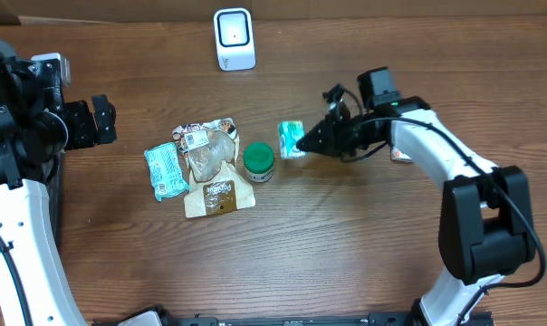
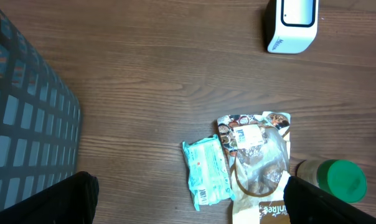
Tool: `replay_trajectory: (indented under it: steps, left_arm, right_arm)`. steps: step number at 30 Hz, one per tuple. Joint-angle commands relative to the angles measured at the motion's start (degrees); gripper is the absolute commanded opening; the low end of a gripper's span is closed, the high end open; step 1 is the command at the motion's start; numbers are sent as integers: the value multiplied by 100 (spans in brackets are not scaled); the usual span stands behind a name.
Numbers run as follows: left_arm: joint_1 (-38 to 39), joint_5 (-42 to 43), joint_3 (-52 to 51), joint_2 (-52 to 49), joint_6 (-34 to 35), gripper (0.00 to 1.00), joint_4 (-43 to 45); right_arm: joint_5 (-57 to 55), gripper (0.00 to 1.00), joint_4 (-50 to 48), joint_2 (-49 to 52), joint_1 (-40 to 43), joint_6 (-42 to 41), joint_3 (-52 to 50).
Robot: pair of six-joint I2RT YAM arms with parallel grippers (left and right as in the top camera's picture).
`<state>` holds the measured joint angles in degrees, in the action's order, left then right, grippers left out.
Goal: Scan the item barcode
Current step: 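Grasp the green tissue pack with the right gripper and lift it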
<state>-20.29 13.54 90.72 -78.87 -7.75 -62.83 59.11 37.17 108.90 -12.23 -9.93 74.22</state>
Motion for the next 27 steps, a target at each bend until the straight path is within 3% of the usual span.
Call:
replay_trajectory:
  steps: [1,4,27]
  left_arm:
    - [7,70,50,11,-127,100,2]
    - [7,70,50,11,-127,99,2]
    - [7,70,50,11,-127,100,2]
  right_arm:
    - [2146,4,-247,-199,109,295,-22]
    - [3084,4,-560,-199,212,280,-22]
    - [3082,4,-544,-203,417,-164,-22]
